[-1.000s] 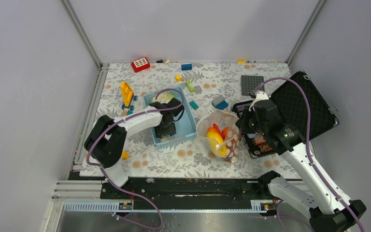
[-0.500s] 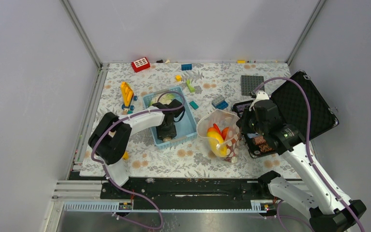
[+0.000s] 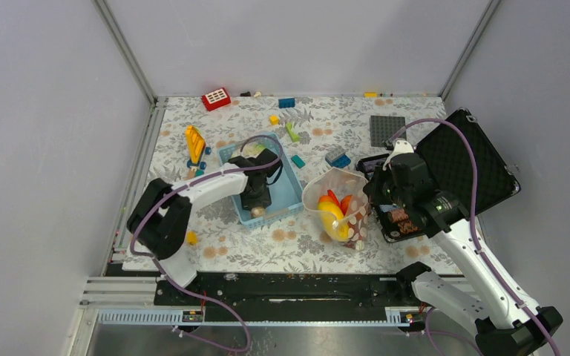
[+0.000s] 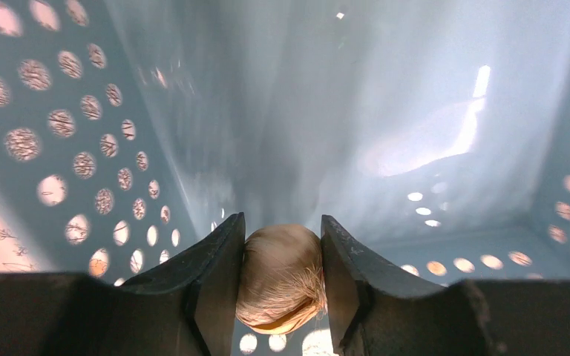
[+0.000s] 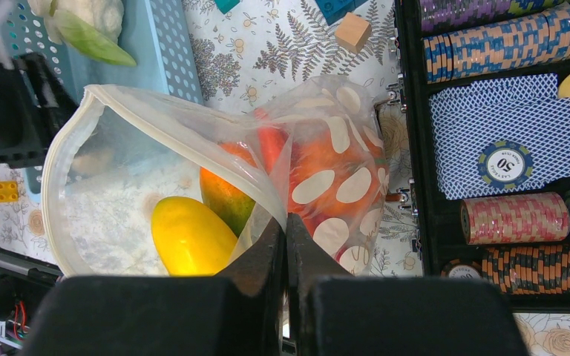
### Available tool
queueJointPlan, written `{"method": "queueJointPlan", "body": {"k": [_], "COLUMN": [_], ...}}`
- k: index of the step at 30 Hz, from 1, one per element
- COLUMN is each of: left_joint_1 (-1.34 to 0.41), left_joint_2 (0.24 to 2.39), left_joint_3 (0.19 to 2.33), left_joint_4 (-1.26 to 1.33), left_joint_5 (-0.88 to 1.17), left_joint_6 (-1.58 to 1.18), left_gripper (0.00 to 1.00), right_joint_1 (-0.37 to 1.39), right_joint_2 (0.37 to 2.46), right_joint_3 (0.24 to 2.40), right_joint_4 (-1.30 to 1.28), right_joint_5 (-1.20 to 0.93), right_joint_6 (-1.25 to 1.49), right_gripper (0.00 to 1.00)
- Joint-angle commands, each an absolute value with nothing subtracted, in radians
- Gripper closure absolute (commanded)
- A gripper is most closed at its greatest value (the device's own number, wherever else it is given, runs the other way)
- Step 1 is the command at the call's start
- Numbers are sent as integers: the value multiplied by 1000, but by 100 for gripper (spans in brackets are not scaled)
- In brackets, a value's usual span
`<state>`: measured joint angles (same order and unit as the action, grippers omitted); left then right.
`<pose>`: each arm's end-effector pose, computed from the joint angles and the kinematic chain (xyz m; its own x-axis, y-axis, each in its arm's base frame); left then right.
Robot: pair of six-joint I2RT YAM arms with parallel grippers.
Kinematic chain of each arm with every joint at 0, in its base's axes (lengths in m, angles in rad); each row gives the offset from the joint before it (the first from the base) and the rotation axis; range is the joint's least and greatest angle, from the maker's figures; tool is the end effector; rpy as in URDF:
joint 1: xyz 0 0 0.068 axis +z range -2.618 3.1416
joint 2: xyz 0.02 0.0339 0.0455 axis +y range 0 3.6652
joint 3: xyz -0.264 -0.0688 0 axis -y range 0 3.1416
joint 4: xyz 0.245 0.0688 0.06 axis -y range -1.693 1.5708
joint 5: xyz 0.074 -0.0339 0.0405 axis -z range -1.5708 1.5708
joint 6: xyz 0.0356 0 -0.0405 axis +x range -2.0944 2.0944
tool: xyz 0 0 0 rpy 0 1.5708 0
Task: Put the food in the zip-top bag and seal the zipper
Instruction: Pick up the fake vegetable from the bin, then place the fake vegetable in the zipper food storage bag.
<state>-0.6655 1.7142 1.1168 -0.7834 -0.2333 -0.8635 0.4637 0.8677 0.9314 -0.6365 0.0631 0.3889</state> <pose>0.2525 -0.1878 0.1799 -0.9324 -0.2082 -0.2953 -0.2191 0.9757 0.0040 0.1638 0.0794 0.3310 -0.5998 0.1231 -0.7906 -0.1854 0.9398 0.2870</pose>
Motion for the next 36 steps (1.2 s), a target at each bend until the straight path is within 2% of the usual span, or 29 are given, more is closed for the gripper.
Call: {"method": "queueJointPlan", "body": {"k": [1, 6, 10, 15, 21, 24, 31, 35, 36], "left_joint_1": [-664, -664, -677, -862, -943, -976, -994, -1008, -1010], "left_joint_2": [1552, 1438, 1339, 1188, 1117, 1147, 1364, 1433, 1447], "left_joint_3": [1162, 1180, 1154, 1074, 1005, 993, 1137, 1176, 1181], "left_joint_4": [-756, -709, -560, -268, -17, 99, 13, 12, 12], "left_joint_5": [-327, -354, -244, -158, 8, 95, 125, 149, 154], "left_joint_6": [-842, -801, -718, -545, -502, -490, -498, -515, -518], "left_gripper": [100, 100, 100, 100, 100, 97, 95, 86, 79], "right_joint_1": [460, 460, 460, 460, 460, 460, 460, 460, 459], "right_joint_2": [860, 851, 848, 839, 842, 841, 828, 824, 824], "right_joint_3": [928, 918, 919, 920, 915, 917, 909, 905, 907], "right_joint_4": [-604, -595, -595, -594, -590, -590, -588, -586, -587], "right_joint_5": [82, 74, 72, 70, 60, 54, 47, 40, 41], "right_joint_6": [377, 380, 382, 383, 385, 384, 384, 384, 385], "right_gripper": [100, 100, 100, 100, 100, 100, 100, 100, 100]}}
